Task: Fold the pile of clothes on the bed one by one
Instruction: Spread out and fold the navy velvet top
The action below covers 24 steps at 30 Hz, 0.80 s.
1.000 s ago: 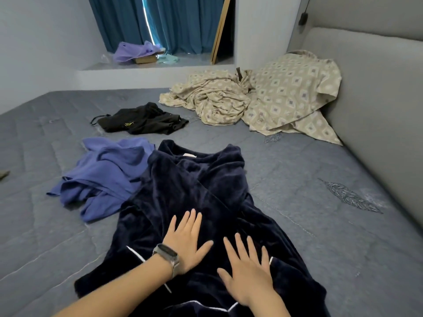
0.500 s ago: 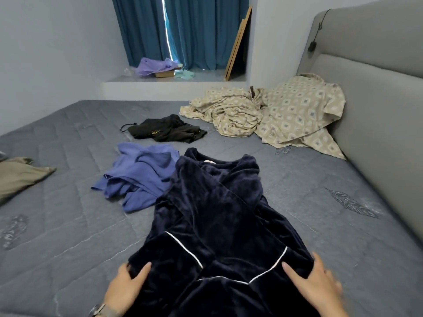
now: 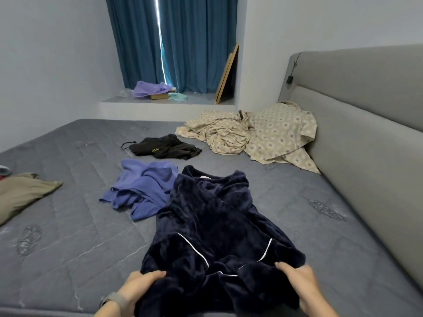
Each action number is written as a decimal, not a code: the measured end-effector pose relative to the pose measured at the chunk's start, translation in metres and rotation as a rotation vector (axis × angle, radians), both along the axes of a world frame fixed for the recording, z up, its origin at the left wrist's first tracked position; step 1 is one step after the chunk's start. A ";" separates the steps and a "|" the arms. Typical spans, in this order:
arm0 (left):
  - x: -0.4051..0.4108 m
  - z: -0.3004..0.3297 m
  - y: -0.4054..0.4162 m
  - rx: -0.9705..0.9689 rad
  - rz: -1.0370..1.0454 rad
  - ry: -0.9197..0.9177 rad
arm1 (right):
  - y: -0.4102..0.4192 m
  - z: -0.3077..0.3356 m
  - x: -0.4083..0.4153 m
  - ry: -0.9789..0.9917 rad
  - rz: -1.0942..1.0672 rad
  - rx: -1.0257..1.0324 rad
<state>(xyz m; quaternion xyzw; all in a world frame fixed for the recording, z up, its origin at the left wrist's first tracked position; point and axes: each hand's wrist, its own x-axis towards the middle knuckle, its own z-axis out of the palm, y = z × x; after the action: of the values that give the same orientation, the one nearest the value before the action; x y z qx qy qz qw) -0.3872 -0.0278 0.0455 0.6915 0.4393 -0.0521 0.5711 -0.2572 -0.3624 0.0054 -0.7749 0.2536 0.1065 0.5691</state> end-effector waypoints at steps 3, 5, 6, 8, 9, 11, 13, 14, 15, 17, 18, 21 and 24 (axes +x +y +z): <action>-0.013 0.007 0.017 0.223 -0.072 0.016 | -0.006 0.012 -0.004 -0.011 -0.032 -0.016; -0.023 -0.006 0.038 0.320 -0.057 0.062 | -0.015 0.011 -0.004 0.024 -0.066 -0.027; -0.031 -0.008 0.042 0.284 -0.027 0.041 | -0.020 0.010 -0.006 0.043 -0.072 -0.030; -0.041 -0.005 0.038 -0.013 0.054 -0.018 | -0.026 0.007 -0.010 0.096 -0.020 -0.045; -0.041 -0.004 0.033 -0.199 0.055 -0.028 | -0.026 0.005 -0.012 0.115 0.024 -0.056; -0.042 -0.001 0.023 -0.441 0.015 -0.060 | -0.023 0.009 -0.017 0.166 0.122 -0.016; -0.038 -0.009 0.023 -0.509 -0.022 -0.071 | -0.021 0.009 -0.017 0.221 0.169 0.034; -0.038 -0.012 0.023 -0.532 -0.044 -0.063 | -0.020 0.008 -0.016 0.234 0.166 0.035; -0.036 -0.016 0.025 -0.546 -0.058 -0.049 | -0.019 0.007 -0.016 0.231 0.159 0.032; -0.030 -0.021 0.029 -0.463 -0.085 0.013 | -0.015 0.009 -0.014 0.207 0.153 -0.061; -0.026 -0.026 0.036 -0.370 -0.084 0.046 | -0.014 0.008 -0.010 0.191 0.163 -0.185; -0.009 -0.025 0.053 -0.047 -0.103 0.070 | -0.011 0.020 0.006 0.062 0.244 -0.479; 0.020 -0.021 0.068 0.230 -0.079 0.057 | -0.001 0.037 0.031 -0.030 0.357 -0.556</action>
<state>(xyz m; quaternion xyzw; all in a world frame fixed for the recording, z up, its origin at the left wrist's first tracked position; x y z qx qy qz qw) -0.3675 0.0398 0.0243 0.7676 0.4307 -0.0436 0.4726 -0.2259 -0.3631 0.0428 -0.9343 0.1246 0.1197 0.3118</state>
